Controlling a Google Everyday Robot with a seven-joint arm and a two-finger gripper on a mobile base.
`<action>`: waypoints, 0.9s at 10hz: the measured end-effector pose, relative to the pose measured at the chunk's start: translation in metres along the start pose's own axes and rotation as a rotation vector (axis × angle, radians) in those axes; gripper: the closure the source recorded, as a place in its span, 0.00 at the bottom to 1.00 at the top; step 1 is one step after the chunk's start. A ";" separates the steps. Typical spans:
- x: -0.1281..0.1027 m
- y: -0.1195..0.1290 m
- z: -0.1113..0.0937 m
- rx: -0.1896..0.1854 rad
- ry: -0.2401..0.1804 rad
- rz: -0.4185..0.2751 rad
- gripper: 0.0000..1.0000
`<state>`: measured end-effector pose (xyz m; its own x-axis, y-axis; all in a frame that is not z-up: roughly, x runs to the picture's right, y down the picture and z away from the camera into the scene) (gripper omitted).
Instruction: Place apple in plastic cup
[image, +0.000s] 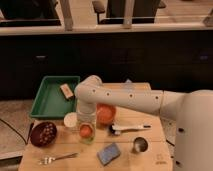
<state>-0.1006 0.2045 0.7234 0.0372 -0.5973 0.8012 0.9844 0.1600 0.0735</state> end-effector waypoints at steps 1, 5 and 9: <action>0.000 0.000 0.000 0.001 0.000 0.000 0.20; 0.000 0.000 0.001 0.004 -0.001 -0.003 0.20; -0.001 -0.001 0.001 -0.002 0.006 0.003 0.20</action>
<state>-0.1018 0.2062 0.7232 0.0413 -0.6014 0.7979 0.9846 0.1602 0.0697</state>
